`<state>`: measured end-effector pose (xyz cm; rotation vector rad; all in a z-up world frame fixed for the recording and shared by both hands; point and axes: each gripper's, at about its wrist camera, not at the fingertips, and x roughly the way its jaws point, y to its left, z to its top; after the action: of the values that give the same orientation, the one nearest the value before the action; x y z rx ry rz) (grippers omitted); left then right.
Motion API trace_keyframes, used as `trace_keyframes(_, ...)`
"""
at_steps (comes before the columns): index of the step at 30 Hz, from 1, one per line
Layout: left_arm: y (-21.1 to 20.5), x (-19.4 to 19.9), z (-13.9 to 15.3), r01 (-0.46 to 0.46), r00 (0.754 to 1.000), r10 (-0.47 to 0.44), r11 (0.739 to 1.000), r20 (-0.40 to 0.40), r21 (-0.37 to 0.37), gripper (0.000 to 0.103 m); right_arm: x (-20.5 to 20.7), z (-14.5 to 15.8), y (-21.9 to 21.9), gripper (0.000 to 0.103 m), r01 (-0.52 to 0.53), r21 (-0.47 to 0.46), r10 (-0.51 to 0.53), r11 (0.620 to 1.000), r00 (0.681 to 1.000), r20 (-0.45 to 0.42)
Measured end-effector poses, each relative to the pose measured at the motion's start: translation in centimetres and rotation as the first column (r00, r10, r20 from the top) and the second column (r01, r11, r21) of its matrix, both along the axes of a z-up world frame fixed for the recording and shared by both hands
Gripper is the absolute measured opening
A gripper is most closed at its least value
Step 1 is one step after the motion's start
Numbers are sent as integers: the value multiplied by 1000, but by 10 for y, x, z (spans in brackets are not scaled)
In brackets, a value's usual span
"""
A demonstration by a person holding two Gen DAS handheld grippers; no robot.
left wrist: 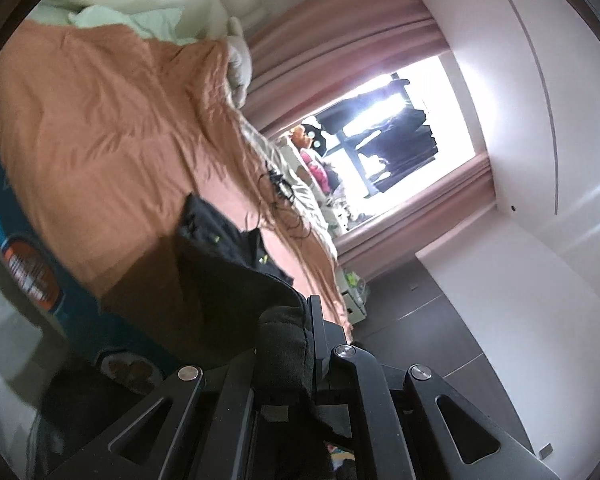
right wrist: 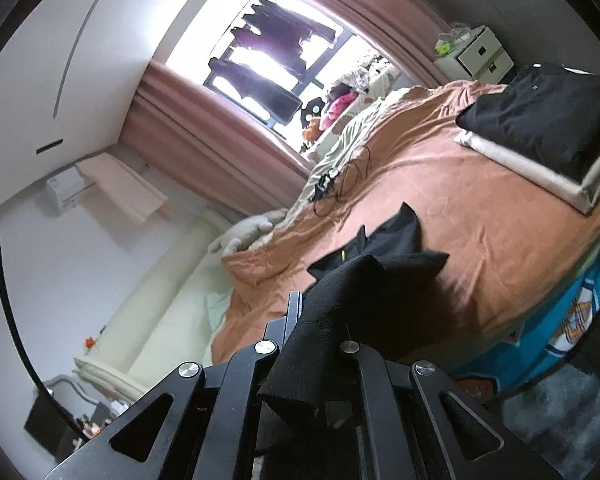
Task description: Fold large clothes
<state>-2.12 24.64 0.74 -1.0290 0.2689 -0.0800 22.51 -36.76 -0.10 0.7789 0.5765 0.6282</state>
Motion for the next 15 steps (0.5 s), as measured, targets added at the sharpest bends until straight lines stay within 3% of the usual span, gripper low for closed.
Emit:
trace_keyframes(7,14,56,25,1,1000,-1,999,10,36,2,56,11,13,5,13,6,-13,1000,1000,4)
trace_keyframes(15,47,160,52,-5,1000,5,998,-14,66,2,147,24,38,5,40,27,-40,999,999,-3)
